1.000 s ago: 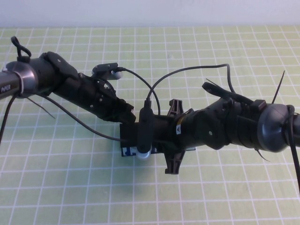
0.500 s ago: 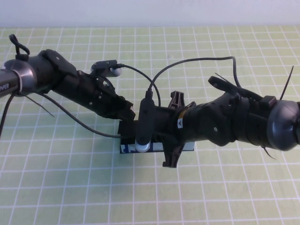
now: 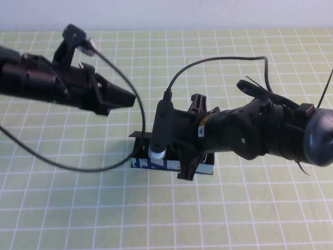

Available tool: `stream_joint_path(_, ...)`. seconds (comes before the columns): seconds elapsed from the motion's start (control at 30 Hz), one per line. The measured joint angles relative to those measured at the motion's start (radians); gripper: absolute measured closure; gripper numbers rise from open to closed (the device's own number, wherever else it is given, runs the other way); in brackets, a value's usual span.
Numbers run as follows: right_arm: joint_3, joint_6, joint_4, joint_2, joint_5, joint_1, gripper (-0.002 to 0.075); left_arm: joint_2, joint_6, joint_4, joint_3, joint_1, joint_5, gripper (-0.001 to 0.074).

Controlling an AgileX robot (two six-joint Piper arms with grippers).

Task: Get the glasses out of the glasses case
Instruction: Pick up the glasses from the glasses case

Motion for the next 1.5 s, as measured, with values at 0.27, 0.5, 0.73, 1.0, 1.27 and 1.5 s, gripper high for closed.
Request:
stream_joint_path(0.27, 0.000, 0.000, 0.007, 0.000, -0.003, 0.000, 0.0731, 0.072, 0.435, -0.153, 0.209, 0.013, 0.147, 0.0739)
stream_joint_path(0.5, 0.000, 0.000, 0.007, 0.000, -0.003, 0.000, 0.0731, 0.181, 0.490, -0.176, 0.214, 0.014, 0.162, 0.0739)
stream_joint_path(0.73, 0.000, 0.000, 0.007, -0.001, -0.004, 0.000, 0.0732, 0.246, 0.587, -0.265, 0.214, 0.014, 0.137, 0.0739)
stream_joint_path(1.0, 0.000, 0.000, 0.007, -0.001, -0.004, 0.000, 0.0732, 0.259, 0.633, -0.302, 0.214, 0.014, 0.045, 0.0739)
stream_joint_path(1.27, 0.000, 0.002, 0.103, -0.044, -0.004, 0.000, 0.0678, 0.288, 0.633, -0.336, 0.214, 0.016, 0.084, 0.0739)
stream_joint_path(1.5, -0.019, 0.044, 0.500, -0.162, 0.162, 0.000, 0.0645, 0.289, 0.633, -0.336, 0.214, 0.016, 0.087, 0.0739)
